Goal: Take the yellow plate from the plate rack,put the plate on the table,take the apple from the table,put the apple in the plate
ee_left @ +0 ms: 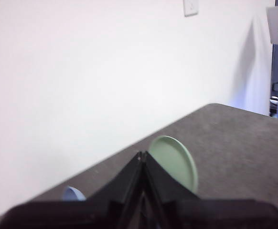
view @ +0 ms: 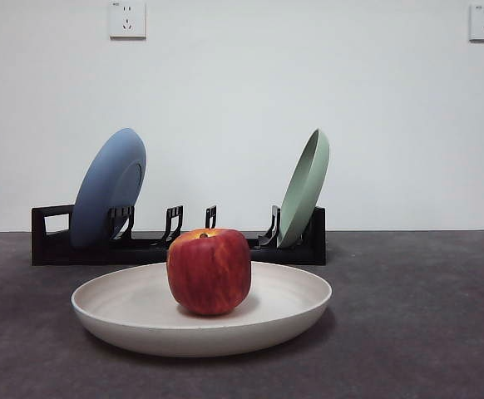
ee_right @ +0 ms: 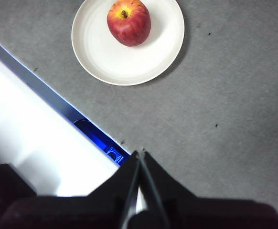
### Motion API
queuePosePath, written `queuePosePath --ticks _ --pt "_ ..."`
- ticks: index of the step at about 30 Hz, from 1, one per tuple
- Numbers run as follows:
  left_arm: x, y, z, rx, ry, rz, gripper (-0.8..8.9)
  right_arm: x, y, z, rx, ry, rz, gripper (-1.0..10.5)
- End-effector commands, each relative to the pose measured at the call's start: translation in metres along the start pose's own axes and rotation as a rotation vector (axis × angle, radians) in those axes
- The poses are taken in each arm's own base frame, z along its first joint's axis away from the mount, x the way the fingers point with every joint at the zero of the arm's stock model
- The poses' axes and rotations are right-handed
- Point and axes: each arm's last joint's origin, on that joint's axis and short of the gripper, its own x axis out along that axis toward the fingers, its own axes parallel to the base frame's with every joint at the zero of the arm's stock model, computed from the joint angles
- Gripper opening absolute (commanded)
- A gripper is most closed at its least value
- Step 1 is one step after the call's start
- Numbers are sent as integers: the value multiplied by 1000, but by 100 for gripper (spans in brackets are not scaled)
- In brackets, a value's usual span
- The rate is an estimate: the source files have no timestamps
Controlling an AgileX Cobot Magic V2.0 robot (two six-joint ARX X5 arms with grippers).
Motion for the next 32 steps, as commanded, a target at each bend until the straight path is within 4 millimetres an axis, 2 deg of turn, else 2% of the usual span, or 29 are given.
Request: queuePosePath --ticks 1,6,13,19,26,32 --pt "2 18 -16 42 -17 56 -4 1 -1 -2 5 22 -20 1" --pt "-8 29 -57 40 1 176 -4 1 -1 -2 5 21 -25 1" --pt "-17 22 -144 9 52 277 -4 1 -1 -2 5 21 -25 1" --pt "-20 12 -215 -92 55 321 -4 1 -1 -2 5 21 -25 1" --pt "-22 4 -266 -171 97 364 -4 1 -1 -2 5 21 -24 1" --pt "-24 0 -288 -212 115 410 -4 1 -1 -2 5 21 -25 1"
